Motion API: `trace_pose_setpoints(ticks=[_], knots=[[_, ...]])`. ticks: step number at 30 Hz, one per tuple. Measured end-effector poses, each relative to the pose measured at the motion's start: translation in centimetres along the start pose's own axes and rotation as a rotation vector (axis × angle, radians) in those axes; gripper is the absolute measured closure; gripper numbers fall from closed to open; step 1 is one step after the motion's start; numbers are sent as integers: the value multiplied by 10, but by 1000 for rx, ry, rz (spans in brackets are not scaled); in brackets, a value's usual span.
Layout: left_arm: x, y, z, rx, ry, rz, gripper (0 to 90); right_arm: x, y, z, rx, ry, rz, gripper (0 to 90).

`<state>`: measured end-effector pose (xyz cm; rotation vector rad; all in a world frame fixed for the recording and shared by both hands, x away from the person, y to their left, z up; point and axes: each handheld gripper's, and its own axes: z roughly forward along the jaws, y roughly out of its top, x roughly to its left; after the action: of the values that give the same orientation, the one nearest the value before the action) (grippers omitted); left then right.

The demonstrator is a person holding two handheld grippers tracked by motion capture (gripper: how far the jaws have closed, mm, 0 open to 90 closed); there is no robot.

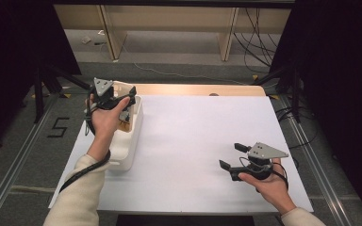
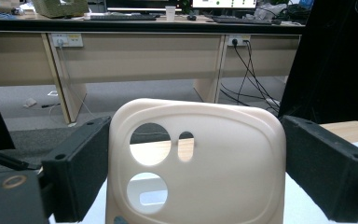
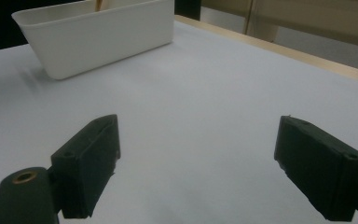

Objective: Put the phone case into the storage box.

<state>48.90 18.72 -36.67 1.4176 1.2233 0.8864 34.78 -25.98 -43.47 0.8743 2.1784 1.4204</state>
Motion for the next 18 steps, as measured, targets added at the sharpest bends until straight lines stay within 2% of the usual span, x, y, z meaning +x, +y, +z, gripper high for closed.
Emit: trace_pose_setpoints(ticks=[18], knots=[[1,-3,5,18,1,1,111,1,0,1,1,3,0,153]])
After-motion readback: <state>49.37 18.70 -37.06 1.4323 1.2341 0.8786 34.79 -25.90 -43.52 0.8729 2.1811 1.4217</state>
